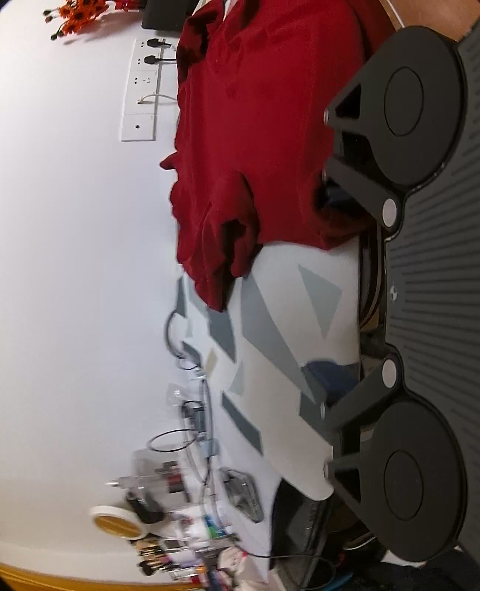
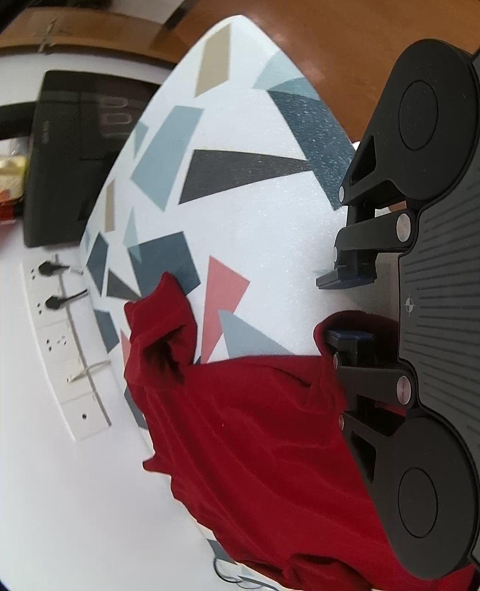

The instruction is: Fold clothes

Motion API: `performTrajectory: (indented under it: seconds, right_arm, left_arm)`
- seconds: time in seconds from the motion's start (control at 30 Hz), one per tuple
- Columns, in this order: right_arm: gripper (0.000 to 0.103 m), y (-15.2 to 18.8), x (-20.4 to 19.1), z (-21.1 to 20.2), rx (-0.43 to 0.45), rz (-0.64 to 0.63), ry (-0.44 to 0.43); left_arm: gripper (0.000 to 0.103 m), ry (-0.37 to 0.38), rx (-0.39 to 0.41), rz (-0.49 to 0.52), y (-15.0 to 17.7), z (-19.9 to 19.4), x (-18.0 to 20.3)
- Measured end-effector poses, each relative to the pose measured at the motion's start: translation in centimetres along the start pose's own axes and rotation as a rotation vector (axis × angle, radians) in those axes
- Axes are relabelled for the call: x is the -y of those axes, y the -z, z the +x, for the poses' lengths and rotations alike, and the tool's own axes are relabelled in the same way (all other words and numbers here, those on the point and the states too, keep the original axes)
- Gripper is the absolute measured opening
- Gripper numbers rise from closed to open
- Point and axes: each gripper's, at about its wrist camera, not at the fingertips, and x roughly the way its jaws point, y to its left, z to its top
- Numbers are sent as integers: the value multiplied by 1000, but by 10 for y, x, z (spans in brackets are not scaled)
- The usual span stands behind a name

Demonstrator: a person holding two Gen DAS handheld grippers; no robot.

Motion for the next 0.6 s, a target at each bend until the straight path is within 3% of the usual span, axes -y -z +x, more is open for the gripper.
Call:
performTrajectory:
  seconds: [0.23, 0.3, 0.37, 0.43, 0.57, 0.6]
  right_arm:
    - [25, 14, 2, -4, 0, -72, -6]
    - [28, 20, -2, -5, 0, -124, -11]
    - [28, 27, -7, -4, -13, -165, -32]
    - [30, 33, -14, -3, -27, -198, -63]
    - [39, 43, -28, -1, -37, -218, -111]
    - [26, 43, -31, -2, -34, -224, -126]
  left_arm:
    - [71, -10, -21, 11, -13, -3, -1]
    - [63, 1, -31, -38, -21, -4, -9]
    - [38, 41, -54, -110, -30, -3, -18]
    - [23, 86, -78, -203, -41, -2, -29]
    - [12, 98, -91, -272, -58, 0, -38]
    - [12, 98, -90, -272, -61, 0, -37]
